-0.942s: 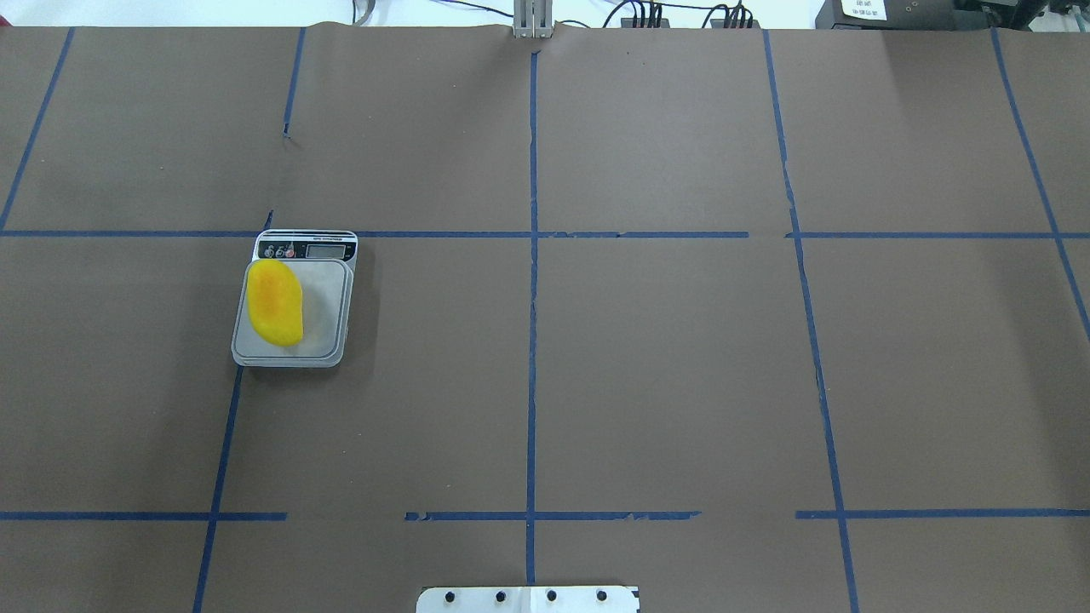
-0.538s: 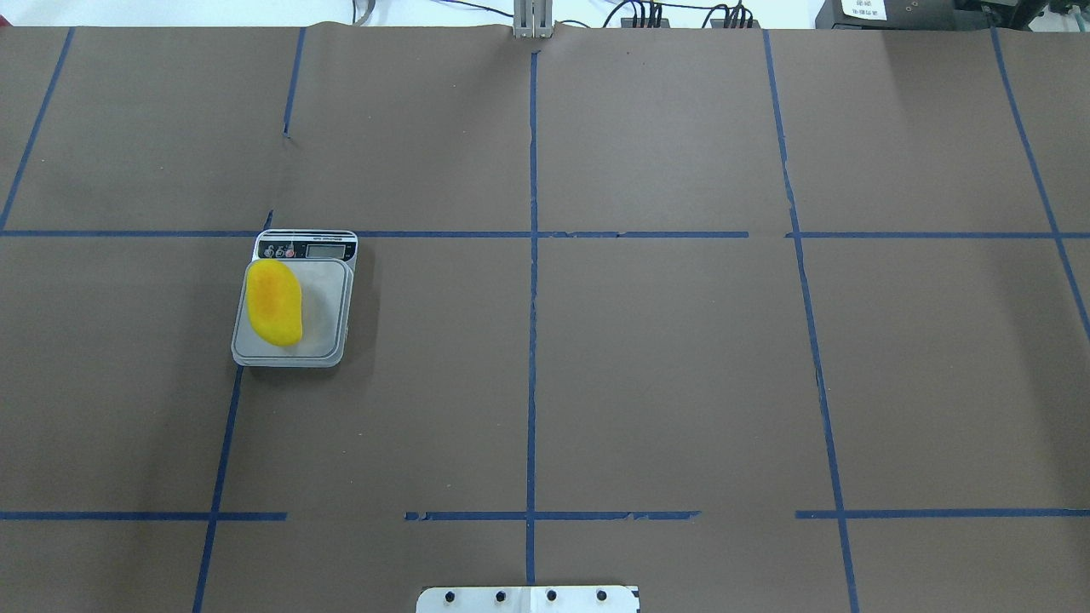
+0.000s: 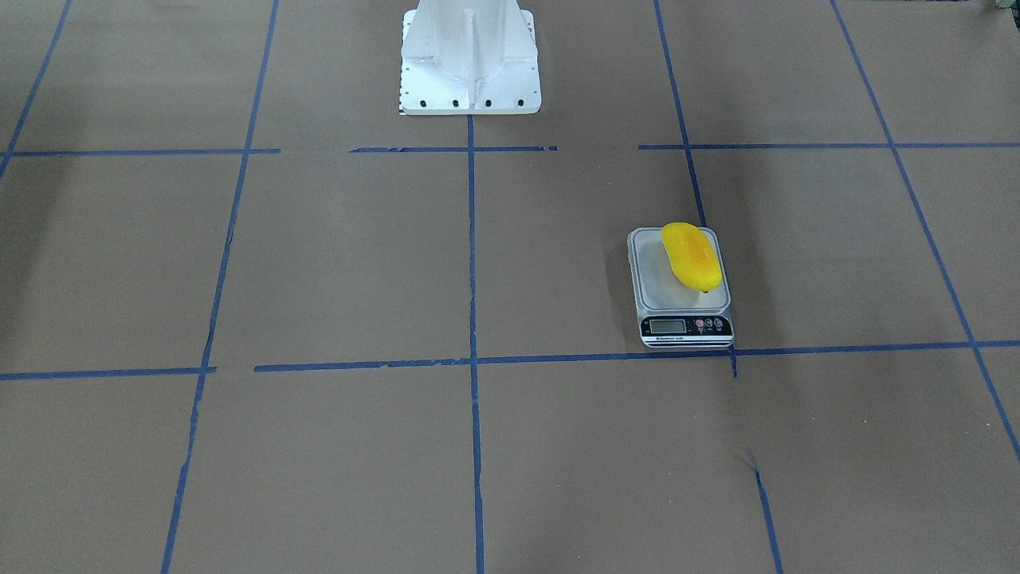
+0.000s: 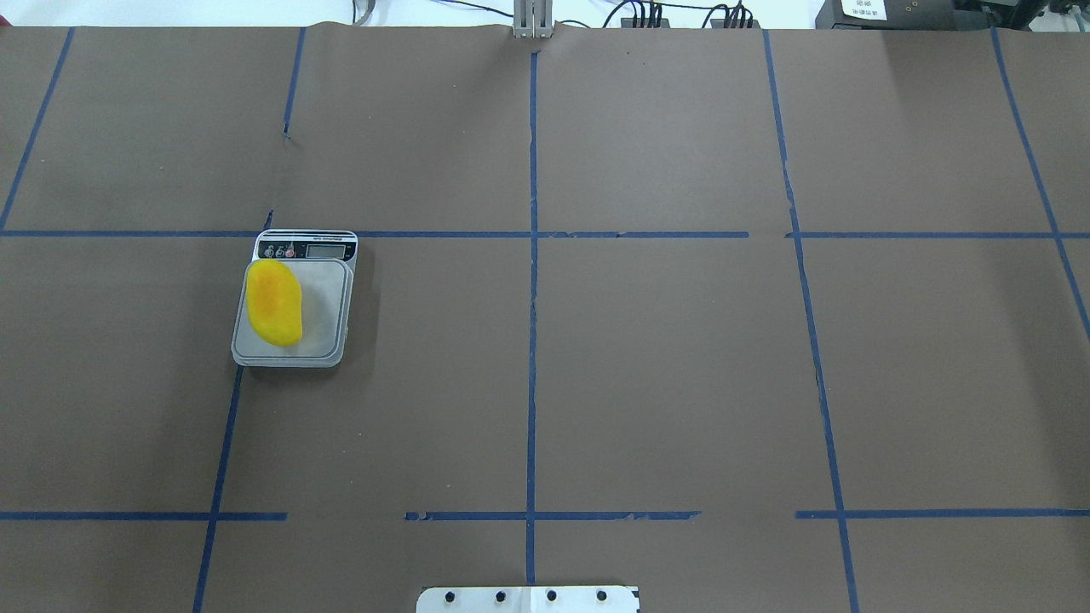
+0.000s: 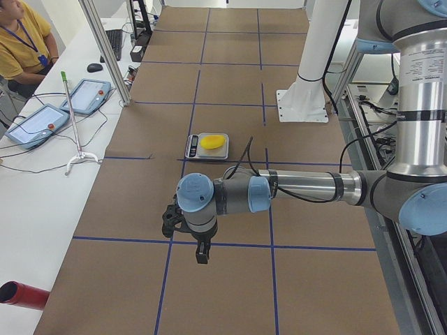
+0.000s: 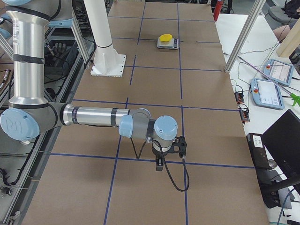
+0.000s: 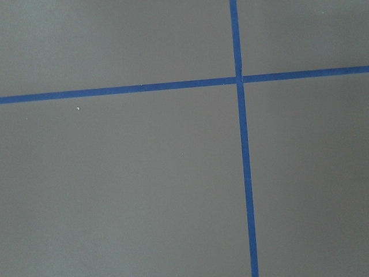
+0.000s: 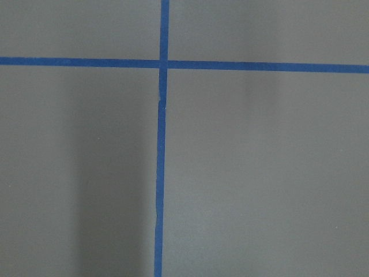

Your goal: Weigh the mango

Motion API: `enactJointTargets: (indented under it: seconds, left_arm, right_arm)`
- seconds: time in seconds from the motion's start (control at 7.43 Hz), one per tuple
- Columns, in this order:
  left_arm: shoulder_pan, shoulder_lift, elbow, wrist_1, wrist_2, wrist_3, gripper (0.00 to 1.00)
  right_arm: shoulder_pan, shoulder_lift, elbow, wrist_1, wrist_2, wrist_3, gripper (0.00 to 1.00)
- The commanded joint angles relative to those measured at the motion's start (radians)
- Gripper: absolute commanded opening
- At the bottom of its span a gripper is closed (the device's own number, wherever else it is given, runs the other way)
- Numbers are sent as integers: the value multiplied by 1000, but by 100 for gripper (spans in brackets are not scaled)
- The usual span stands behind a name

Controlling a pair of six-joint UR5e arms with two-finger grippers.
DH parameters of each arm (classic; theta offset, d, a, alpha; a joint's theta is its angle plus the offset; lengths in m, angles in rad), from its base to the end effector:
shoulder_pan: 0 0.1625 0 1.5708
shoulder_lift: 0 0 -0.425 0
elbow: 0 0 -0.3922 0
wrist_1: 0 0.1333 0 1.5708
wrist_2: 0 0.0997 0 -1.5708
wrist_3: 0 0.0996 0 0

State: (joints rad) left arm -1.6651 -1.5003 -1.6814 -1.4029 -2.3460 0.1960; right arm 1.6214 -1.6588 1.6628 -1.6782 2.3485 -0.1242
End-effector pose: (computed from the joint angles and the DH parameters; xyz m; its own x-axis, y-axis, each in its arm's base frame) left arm -0.1059 -0.4438 0.6540 0.7074 0.0392 -0.7057 -0.0452 0.9989 0.0102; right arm 0.0859 -0.4429 0.6652 0.7087 -0.0155 0.7053 0.0378 0.9992 -0.0160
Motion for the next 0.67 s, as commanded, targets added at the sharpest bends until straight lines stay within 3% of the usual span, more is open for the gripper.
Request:
enactJointTargets:
  seconds: [0.0,0.54]
  left_arm:
    - [1,-1,0,24,1,-1,100]
    - [2,-1,12,13,-1,-3,100]
  right_arm:
    - [0,-1,0,0,0,0,100]
    - [0,-1,0,0,0,0,100]
